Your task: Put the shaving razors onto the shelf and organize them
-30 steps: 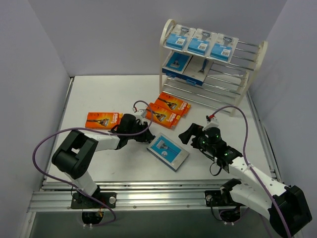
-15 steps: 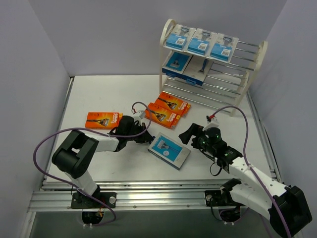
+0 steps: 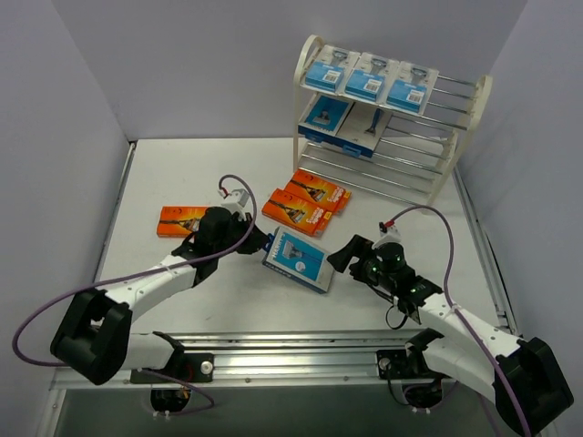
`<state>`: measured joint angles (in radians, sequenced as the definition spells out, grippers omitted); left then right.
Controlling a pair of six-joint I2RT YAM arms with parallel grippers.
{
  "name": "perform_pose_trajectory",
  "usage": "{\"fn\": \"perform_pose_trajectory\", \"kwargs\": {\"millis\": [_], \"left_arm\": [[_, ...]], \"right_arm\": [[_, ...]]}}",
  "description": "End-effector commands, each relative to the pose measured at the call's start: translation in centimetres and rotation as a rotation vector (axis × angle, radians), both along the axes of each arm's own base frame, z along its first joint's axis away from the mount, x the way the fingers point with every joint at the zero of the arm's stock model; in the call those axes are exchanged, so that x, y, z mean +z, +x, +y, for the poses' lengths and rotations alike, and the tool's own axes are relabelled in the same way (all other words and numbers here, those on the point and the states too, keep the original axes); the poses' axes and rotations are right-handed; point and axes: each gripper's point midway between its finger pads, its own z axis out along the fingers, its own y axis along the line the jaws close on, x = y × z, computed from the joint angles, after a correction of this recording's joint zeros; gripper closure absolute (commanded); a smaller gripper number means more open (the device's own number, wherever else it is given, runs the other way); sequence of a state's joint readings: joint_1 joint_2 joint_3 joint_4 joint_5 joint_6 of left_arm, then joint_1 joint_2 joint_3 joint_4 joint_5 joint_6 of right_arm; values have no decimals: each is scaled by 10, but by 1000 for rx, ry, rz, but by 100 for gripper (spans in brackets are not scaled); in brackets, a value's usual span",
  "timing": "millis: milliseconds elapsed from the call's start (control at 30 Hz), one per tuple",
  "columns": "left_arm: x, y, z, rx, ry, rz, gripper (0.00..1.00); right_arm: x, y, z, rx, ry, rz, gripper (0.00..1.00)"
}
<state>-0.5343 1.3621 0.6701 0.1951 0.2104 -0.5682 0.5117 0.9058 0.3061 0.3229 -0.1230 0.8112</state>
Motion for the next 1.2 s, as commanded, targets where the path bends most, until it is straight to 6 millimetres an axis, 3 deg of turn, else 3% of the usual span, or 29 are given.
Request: {"fn": "perform_pose_trajectory", "kwargs": {"millis": [0, 333, 467, 867, 933, 1000, 1033, 1100, 1167], "left_arm": [[27, -1, 12, 76, 15, -53, 98], [40, -25, 22, 97, 21, -69, 98], [37, -32, 27, 117, 42, -32, 98], [59, -31, 42, 245, 104, 44, 98], [68, -28, 44, 265, 109, 46, 98], [72, -27, 44, 276, 111, 49, 98], [71, -26, 47, 293, 124, 56, 98], [79, -23, 47, 311, 123, 58, 98], [82, -21, 45, 310, 133, 68, 98]], "right_arm": [[6, -1, 17, 36, 81, -17, 20], [10, -7, 41, 85, 180, -40, 19], [28, -14, 58, 157, 137, -116, 18], [82, -12, 61, 210, -281, -432, 13], [88, -23, 75, 266, -347, -485, 12], [91, -24, 76, 239, -425, -518, 12], [92, -38, 88, 282, -441, -543, 10], [96, -42, 91, 268, -523, -593, 9], [98, -60, 102, 313, -580, -654, 8]]}}
